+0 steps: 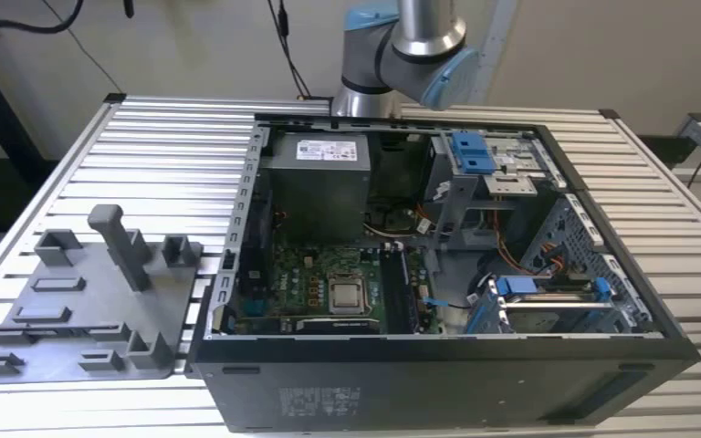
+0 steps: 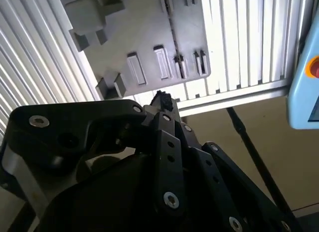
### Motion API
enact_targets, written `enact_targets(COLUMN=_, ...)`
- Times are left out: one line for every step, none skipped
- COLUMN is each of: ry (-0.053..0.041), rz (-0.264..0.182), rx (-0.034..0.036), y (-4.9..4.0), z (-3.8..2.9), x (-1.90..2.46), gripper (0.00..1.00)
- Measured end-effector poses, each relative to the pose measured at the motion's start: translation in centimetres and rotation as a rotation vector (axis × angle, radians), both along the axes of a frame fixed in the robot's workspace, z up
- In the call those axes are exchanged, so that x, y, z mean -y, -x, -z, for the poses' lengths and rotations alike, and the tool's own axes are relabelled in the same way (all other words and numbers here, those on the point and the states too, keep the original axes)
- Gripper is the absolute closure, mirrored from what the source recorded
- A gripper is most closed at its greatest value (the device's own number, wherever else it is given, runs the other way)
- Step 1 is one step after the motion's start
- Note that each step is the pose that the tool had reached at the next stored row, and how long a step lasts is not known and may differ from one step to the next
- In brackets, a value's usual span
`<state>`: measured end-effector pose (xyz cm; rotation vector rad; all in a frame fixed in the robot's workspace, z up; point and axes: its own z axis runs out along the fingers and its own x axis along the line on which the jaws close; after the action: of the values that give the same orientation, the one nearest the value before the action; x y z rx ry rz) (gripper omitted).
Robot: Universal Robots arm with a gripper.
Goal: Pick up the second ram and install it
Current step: 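Pick up the second ram and move it above second insertion slot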
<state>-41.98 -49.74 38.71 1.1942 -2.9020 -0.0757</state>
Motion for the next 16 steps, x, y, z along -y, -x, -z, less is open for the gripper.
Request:
enact_targets(ry=0.0000, rz=-0.007, rx=0.0001, y=0.00, z=0.01, x=-0.02, gripper=0.89)
enact_targets(ry=0.0002, rz=-0.012, rx=0.0000, y=0.00, z=0.01, x=-0.05, gripper=0.89)
enact_targets(ry=0.0005, rz=-0.015, rx=0.0007, y=0.00, z=0.01, x=-0.07, gripper=0.89)
enact_targets(ry=0.0006, rz=-0.018, rx=0.0027, y=0.01, z=0.01, x=-0.12, gripper=0.89)
enact_targets(ry=0.0006, rz=-0.022, rx=0.0063, y=0.00, z=0.01, x=-0.18, gripper=0.89)
enact_targets(ry=0.0008, rz=-0.022, rx=0.0069, y=0.00, z=0.01, x=-0.18, gripper=0.89)
enact_targets(ry=0.0008, rz=-0.023, rx=0.0070, y=0.00, z=0.01, x=-0.18, gripper=0.89)
enact_targets(ry=0.0007, rz=-0.024, rx=0.0070, y=0.00, z=0.01, x=-0.18, gripper=0.89)
enact_targets(ry=0.0008, rz=-0.030, rx=0.0071, y=0.00, z=0.02, x=-0.18, gripper=0.89)
enact_targets(ry=0.0006, rz=-0.041, rx=0.0073, y=0.00, z=0.04, x=-0.18, gripper=0.89)
enact_targets(ry=0.0005, rz=-0.056, rx=0.0073, y=0.00, z=0.06, x=-0.19, gripper=0.89)
enact_targets(ry=0.0005, rz=-0.072, rx=0.0072, y=0.00, z=0.08, x=-0.19, gripper=0.89)
enact_targets(ry=0.0005, rz=-0.090, rx=0.0071, y=0.00, z=0.10, x=-0.19, gripper=0.89)
enact_targets(ry=0.0005, rz=-0.108, rx=0.0071, y=0.00, z=0.14, x=-0.19, gripper=0.89)
enact_targets(ry=0.0004, rz=-0.125, rx=0.0071, y=0.01, z=0.17, x=-0.19, gripper=0.89)
enact_targets(ry=0.0004, rz=-0.142, rx=0.0070, y=0.01, z=0.20, x=-0.19, gripper=0.89)
